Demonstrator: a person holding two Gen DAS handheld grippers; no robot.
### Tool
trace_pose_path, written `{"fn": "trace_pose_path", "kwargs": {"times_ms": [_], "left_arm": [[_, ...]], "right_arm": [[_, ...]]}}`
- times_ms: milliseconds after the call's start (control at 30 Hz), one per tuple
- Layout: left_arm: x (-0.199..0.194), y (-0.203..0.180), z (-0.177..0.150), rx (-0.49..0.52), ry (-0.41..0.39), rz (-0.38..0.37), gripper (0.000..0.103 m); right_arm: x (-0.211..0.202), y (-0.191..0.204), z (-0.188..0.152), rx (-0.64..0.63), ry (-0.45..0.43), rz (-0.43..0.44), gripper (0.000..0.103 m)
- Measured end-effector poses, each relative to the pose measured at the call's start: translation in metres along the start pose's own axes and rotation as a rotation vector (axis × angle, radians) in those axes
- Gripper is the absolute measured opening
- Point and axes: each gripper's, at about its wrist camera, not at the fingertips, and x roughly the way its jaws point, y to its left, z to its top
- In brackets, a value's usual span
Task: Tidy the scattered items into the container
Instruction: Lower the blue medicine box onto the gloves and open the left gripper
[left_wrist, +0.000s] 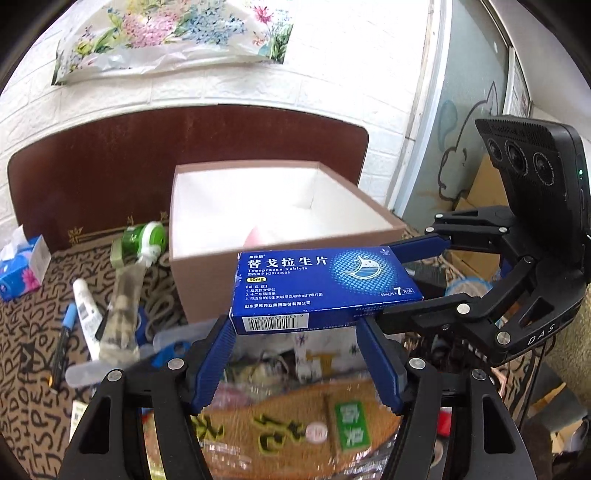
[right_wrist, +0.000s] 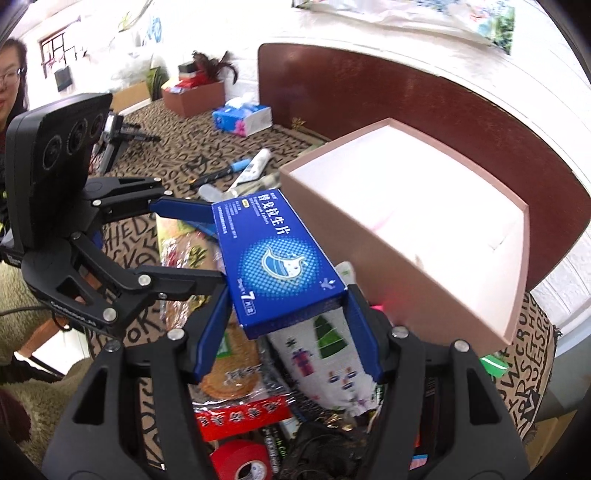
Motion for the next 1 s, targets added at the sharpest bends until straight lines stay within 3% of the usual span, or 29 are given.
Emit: {"fn": "trace_pose_path", "kwargs": {"times_ms": [367, 467, 600, 800, 1000], "left_arm": [[0.026, 0.003, 0.042, -0.002, -0.010, 0.013, 0.069], [0.038, 0.002, 0.052, 0.007, 0.017, -0.011, 0.053], [0.056, -0.004, 0.056, 0.054, 0.034, 0.009, 0.052], [0.076, 0.002, 0.060, 0.005, 0.051, -0.005, 0.038], [0.088, 0.012, 0.068, -0.060, 0.058, 0.008, 0.031]], "right_arm": [[-0.006, -0.037, 0.022, 0.066, -0.043, -0.029, 0.064], [-0.003, -0.049, 0.030, 0.081, -0.043, -0.048, 0.063], [0.005, -0.067, 0.036, 0.119, -0.043, -0.046, 0.063], [0.017, -0.094, 0.037, 0.189, -0.039, -0.052, 0.063], [0.029, -0.122, 0.030, 0.289, -0.009, -0.096, 0.063]]}}
